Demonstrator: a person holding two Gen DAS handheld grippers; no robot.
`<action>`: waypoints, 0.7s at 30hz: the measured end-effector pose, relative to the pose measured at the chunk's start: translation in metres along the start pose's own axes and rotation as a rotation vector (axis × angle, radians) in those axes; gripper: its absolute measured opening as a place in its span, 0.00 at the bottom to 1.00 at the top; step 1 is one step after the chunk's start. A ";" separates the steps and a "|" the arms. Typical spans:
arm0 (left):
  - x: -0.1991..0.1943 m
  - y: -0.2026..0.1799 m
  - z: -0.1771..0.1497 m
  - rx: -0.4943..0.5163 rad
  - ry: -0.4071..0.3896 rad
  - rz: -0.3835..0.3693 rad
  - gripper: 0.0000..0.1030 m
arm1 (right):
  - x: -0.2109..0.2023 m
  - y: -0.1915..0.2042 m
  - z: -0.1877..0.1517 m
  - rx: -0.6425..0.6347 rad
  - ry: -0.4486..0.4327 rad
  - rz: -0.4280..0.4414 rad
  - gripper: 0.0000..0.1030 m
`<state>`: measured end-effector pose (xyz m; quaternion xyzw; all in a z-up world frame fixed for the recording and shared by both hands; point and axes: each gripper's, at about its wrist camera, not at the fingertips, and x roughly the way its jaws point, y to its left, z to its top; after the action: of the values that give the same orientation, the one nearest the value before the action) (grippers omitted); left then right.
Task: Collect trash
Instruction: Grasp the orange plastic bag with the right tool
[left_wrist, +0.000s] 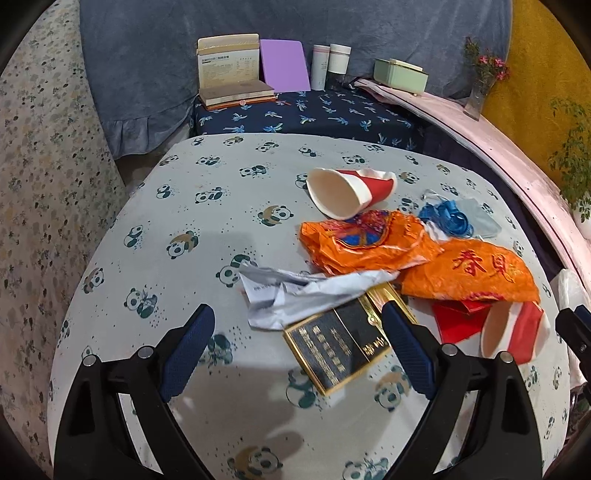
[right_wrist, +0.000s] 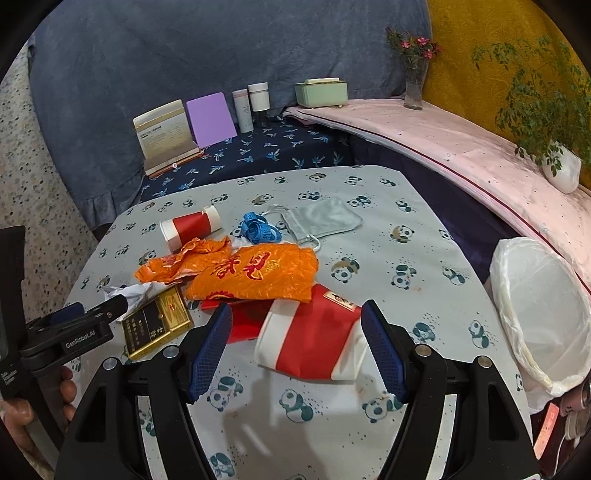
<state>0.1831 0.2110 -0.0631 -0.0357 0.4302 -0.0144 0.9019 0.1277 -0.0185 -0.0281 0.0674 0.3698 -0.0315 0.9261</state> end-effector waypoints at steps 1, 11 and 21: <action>0.004 0.001 0.002 0.000 0.002 0.000 0.84 | 0.002 0.001 0.001 0.000 0.001 0.002 0.67; 0.033 -0.008 0.011 0.038 0.050 -0.077 0.43 | 0.031 0.001 0.016 0.009 0.011 0.016 0.67; 0.031 -0.025 0.004 0.096 0.068 -0.144 0.00 | 0.060 -0.002 0.025 0.012 0.035 0.022 0.67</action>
<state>0.2058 0.1846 -0.0824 -0.0225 0.4557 -0.1010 0.8841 0.1879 -0.0247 -0.0514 0.0775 0.3851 -0.0224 0.9193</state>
